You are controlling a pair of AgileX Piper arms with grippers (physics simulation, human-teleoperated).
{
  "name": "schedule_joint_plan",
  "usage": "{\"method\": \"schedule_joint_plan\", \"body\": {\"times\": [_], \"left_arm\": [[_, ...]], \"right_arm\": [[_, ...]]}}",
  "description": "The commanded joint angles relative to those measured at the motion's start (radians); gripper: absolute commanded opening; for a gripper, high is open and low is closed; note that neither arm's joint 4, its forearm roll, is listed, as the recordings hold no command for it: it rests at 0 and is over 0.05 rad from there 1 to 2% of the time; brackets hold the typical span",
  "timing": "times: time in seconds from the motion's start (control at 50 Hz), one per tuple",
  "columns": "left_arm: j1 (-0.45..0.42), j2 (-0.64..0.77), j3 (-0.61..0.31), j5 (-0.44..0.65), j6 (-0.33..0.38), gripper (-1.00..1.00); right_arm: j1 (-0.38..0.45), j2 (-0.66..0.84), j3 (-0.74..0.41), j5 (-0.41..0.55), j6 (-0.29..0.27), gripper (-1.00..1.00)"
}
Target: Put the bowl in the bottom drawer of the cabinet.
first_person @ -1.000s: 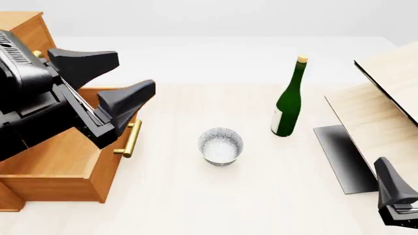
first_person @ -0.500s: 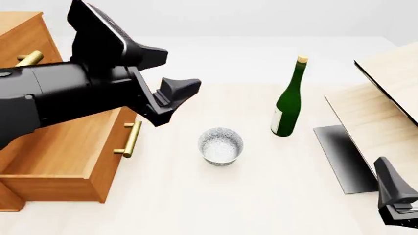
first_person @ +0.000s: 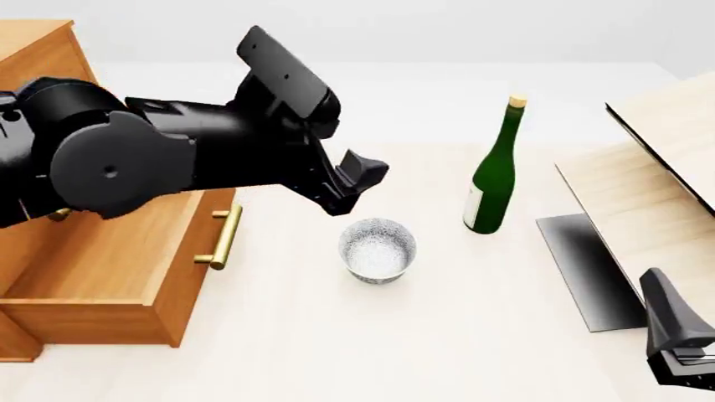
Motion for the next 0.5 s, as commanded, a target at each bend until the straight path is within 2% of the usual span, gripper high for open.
{"method": "schedule_joint_plan", "body": {"times": [0.02, 0.5], "left_arm": [[-0.003, 0.099, -0.053, 0.034, -0.009, 1.00], [-0.051, 0.244, -0.140, 0.058, -0.064, 1.00]], "right_arm": [[0.000, 0.000, 0.000, 0.000, 0.000, 1.00], [0.000, 0.000, 0.000, 0.000, 0.000, 1.00]]}}
